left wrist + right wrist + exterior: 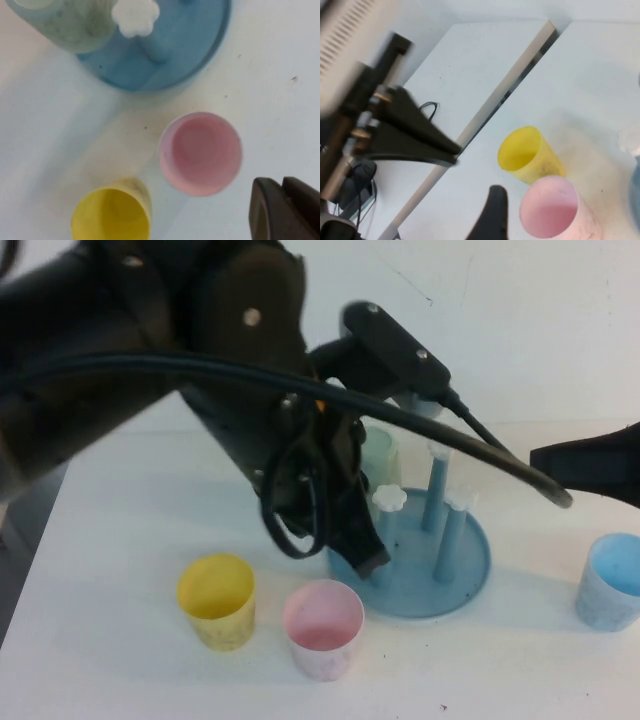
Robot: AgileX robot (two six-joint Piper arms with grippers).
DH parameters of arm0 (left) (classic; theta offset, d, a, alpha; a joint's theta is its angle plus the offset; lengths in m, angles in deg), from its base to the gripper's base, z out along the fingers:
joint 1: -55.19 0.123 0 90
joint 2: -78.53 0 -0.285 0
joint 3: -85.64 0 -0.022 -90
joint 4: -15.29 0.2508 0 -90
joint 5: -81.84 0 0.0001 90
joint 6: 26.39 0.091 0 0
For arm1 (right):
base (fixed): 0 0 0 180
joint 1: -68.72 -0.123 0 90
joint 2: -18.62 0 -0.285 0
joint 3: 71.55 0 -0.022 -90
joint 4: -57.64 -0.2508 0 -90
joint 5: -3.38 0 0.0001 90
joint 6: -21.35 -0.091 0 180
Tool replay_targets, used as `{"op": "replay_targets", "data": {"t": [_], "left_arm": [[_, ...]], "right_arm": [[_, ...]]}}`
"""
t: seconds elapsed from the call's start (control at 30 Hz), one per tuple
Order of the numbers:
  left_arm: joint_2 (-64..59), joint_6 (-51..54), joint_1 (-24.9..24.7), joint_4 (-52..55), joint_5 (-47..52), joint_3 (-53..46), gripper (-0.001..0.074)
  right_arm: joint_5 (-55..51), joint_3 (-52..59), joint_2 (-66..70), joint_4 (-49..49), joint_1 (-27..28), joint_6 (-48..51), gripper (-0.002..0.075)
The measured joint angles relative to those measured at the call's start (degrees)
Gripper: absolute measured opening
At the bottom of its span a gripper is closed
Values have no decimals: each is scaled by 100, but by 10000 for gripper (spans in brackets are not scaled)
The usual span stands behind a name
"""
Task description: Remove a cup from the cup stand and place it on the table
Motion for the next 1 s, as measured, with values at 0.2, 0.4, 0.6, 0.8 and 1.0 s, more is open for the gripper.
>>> {"op": "replay_targets", "data": {"t": [0.2,0.4,0.6,0.8,1.0], "left_arm": [[1400,-340,0,-333,-636,-1023,3],[2976,-920,0,-416,-1968,-2918,3],[4410,-1592,0,-426,-2970,-4805,0],[5800,-2552,0,-78,-3736,-6232,0],[6918,-5086,0,2132,-4046,-7220,0]], "right_arm": [[-38,0,-604,37,14,38,676],[-115,0,-1404,37,341,496,466],[-150,0,-1933,47,460,718,134],[121,0,-2457,59,469,1208,12],[466,253,-3113,-608,469,2264,1]]}}
